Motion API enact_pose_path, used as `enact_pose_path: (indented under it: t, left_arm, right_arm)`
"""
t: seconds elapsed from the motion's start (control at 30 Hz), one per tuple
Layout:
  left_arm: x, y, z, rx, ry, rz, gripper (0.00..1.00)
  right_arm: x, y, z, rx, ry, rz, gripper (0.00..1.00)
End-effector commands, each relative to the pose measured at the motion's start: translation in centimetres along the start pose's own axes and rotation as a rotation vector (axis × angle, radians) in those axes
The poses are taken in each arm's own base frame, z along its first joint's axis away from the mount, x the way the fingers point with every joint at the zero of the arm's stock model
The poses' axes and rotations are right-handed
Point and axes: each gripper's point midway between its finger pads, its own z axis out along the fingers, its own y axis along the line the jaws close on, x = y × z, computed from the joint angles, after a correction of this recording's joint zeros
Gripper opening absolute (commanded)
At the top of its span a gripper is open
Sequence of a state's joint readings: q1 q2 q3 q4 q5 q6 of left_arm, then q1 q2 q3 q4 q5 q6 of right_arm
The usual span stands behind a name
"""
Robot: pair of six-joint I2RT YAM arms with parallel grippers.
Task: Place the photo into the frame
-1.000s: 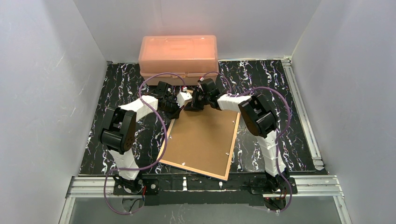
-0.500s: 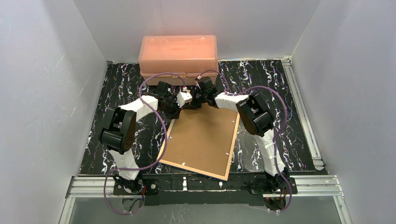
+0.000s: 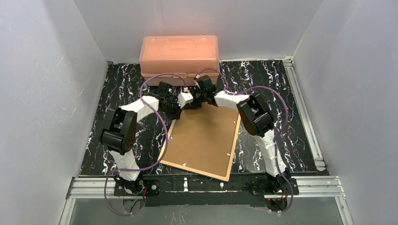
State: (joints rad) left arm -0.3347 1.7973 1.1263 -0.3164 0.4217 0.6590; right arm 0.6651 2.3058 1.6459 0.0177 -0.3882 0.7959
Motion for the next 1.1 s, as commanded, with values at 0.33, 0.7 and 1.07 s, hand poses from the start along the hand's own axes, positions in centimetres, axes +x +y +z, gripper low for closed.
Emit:
enact_pose_path:
  t: [0.33, 0.7, 1.07]
  left_arm:
    - [-0.1, -0.5, -7.1, 0.095, 0.007, -0.285, 0.05]
    - [5.6, -1.2, -3.6, 0.071, 0.134, -0.16, 0.03]
    - [6.8, -5.6, -3.5, 0.165, 0.175, 0.008, 0.0]
  right_arm:
    - [-6.0, 3.2, -6.0, -0.005, -0.133, -0.132, 0.25]
    - [-10.9, -8.0, -16.5, 0.348, -0.272, -0.064, 0.45]
    - [-4.8, -17.3, -25.7, 0.55, -0.288, 0.111, 0.71]
